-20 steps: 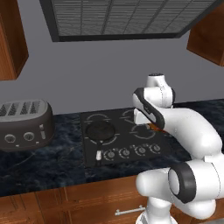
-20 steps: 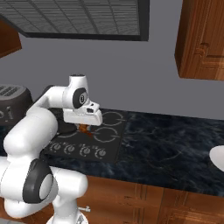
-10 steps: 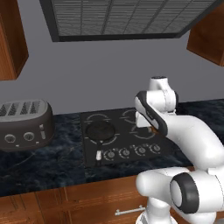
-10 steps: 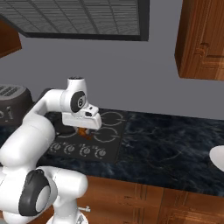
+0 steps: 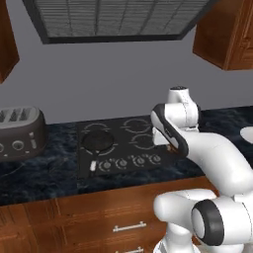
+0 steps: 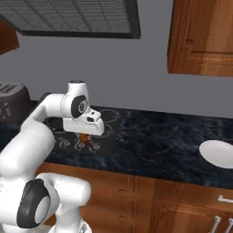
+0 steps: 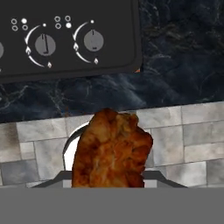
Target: Place the chicken drumstick on the plate and place the lemon wedge on the same plate.
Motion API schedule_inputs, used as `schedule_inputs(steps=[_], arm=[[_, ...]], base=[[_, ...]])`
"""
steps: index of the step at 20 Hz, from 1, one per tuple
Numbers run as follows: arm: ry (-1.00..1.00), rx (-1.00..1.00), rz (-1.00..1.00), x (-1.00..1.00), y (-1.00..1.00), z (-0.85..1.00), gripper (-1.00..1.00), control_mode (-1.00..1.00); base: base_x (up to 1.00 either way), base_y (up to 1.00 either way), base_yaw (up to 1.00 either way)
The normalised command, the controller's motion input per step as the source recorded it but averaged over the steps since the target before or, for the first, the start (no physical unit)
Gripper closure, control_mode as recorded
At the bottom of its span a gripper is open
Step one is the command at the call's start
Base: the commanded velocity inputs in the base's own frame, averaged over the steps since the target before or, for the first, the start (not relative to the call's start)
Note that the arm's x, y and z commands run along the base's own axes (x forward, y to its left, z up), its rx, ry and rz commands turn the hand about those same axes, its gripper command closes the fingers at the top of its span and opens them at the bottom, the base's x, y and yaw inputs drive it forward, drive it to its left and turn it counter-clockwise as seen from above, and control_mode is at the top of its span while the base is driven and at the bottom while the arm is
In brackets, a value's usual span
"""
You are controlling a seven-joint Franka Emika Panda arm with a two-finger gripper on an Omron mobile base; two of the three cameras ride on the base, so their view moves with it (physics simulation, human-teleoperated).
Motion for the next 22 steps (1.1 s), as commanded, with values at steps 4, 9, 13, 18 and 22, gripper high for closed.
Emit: schedule_inputs(steps=[4, 9, 13, 18, 22], arm=[[0.0, 0.0, 0.0, 0.0, 0.0, 0.0, 1.0, 1.0], [0.0, 0.0, 0.0, 0.0, 0.0, 0.0, 1.0, 1.0], [0.0, 0.0, 0.0, 0.0, 0.0, 0.0, 1.0, 1.0], [0.0, 0.0, 0.0, 0.0, 0.0, 0.0, 1.0, 1.0], [0.0, 0.0, 0.0, 0.0, 0.0, 0.0, 1.0, 1.0]], base=[[-0.07, -0.99, -0.07], [0.0, -1.0, -0.07], [0.01, -0.94, -0.05], [0.17, -0.71, -0.01], [0.45, -0.35, 0.0]])
